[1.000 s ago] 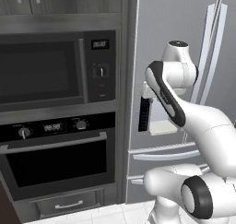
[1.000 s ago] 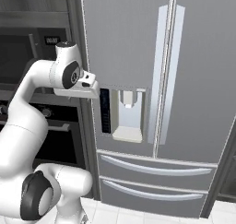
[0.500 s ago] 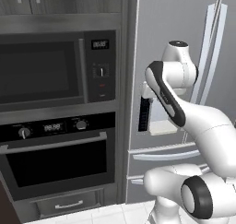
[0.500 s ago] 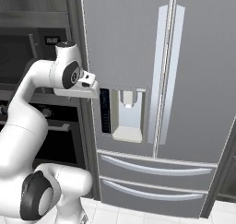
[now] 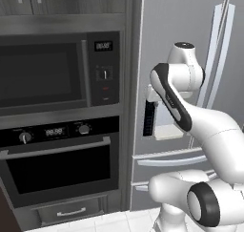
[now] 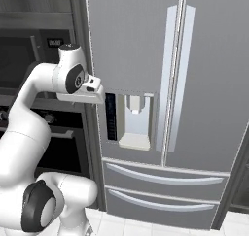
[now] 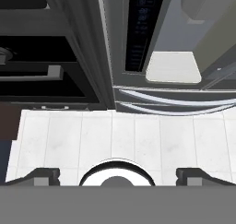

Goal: Take the baked cake out of the oven and place it on the plate for cooling. Then close the oven door.

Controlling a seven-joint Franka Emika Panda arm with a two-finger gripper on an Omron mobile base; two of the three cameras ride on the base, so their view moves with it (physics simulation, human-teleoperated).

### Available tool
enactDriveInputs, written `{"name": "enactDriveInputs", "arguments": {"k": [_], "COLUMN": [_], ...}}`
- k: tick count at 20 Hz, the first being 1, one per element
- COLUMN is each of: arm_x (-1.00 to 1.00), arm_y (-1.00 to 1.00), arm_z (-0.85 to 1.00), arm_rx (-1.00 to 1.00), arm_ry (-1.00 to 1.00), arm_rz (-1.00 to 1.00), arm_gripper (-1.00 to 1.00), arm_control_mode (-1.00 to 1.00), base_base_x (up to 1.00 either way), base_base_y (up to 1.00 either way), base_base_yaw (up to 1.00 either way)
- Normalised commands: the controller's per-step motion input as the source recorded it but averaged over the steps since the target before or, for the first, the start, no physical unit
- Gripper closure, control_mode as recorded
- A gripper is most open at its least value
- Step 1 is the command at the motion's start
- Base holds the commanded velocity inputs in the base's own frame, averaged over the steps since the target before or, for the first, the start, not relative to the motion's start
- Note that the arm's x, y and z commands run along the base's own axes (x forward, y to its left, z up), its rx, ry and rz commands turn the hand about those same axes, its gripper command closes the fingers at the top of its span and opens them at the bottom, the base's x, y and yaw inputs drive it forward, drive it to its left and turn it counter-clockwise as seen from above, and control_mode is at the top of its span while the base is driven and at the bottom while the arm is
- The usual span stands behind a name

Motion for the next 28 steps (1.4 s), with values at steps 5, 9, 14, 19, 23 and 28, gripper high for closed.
{"name": "enactDriveInputs", "arguments": {"k": [5, 9, 14, 19, 23, 28], "arm_x": [-0.04, -0.23, -0.19, -0.08, -0.05, -0.09], "arm_y": [0.0, 0.11, 0.44, 0.54, 0.57, 0.5], "arm_z": [0.0, -0.05, -0.14, -0.18, -0.22, -0.24], "arm_rx": [0.0, -0.1, -0.33, -0.36, -0.27, -0.19], "arm_ry": [0.0, 0.0, -0.02, -0.01, 0.0, -0.01], "arm_rz": [0.0, 0.06, 0.08, 0.13, 0.12, 0.15], "arm_gripper": [-1.0, -1.0, -1.0, -1.0, -1.0, -1.0], "arm_control_mode": [-1.0, -1.0, -1.0, -1.0, -1.0, -1.0], "base_base_x": [0.0, 0.0, 0.0, 0.0, 0.0, 0.0], "base_base_y": [0.0, 0.0, 0.0, 0.0, 0.0, 0.0], "base_base_yaw": [0.0, 0.0, 0.0, 0.0, 0.0, 0.0]}}
